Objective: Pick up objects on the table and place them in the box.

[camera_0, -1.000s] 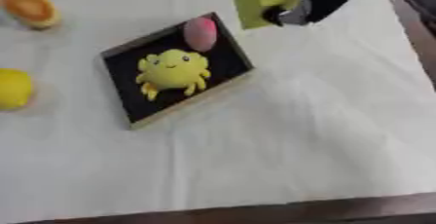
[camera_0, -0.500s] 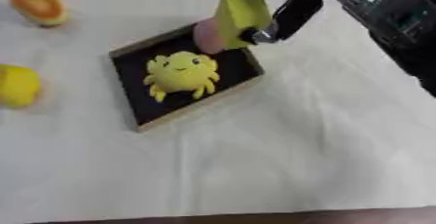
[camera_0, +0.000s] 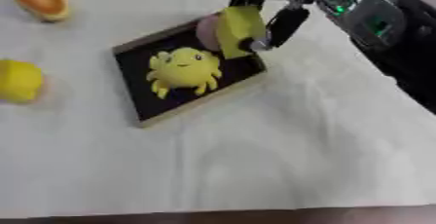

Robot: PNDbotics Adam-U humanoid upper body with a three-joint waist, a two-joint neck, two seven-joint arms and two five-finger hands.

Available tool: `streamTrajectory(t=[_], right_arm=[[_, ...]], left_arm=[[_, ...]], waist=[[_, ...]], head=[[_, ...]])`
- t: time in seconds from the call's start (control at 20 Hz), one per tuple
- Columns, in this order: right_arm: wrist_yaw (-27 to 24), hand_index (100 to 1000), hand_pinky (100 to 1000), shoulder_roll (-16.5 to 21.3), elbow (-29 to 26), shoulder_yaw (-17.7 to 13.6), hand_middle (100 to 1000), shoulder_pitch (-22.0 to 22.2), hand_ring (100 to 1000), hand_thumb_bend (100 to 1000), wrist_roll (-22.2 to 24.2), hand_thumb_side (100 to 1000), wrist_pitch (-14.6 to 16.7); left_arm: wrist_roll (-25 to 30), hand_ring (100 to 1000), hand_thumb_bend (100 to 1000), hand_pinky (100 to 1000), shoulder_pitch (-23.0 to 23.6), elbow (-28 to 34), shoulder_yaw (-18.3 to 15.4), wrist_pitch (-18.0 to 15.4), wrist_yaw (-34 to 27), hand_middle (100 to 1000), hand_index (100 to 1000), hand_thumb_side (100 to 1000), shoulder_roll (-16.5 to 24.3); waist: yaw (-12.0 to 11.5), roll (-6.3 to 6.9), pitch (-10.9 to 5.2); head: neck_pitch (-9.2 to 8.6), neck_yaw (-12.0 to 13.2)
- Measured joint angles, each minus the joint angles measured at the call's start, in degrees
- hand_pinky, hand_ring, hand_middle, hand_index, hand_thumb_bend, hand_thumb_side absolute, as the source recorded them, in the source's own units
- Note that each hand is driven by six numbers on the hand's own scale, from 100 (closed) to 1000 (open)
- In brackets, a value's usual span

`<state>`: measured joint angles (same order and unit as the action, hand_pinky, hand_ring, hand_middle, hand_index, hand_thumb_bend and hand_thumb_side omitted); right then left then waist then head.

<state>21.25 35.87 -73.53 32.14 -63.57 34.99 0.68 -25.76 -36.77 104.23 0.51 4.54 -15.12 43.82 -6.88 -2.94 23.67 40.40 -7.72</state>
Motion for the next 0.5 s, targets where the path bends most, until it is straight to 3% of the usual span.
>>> streamTrajectory(t=[0.1,0.25,0.5], right_arm=[[0.35,748,766,-0.15,0.54,-0.27,628,-0.01,770,273,0.91,387,0.74],[0.87,875,837,-0.25,0.70,-0.55,778,-0.06,889,392,2.67,451,1.63],[2.39,926,897,-0.25,0.16,-1.02,838,-0.14,958,521,6.11,426,2.34]], left_arm=[[-0.01,934,419,835,0.00,0.00,0.00,0.00,0.00,878,982,619,0.00],[-0.01,934,418,835,0.00,0.00,0.00,0.00,0.00,878,982,618,-0.01],[-0.02,934,420,835,0.00,0.00,0.00,0.00,0.00,878,982,618,-0.01]], waist=[[0.02,0.00,0.00],[0.17,0.00,0.00],[0.51,0.00,0.00]], head=[[0.34,0.00],[0.44,0.00],[0.87,0.02]])
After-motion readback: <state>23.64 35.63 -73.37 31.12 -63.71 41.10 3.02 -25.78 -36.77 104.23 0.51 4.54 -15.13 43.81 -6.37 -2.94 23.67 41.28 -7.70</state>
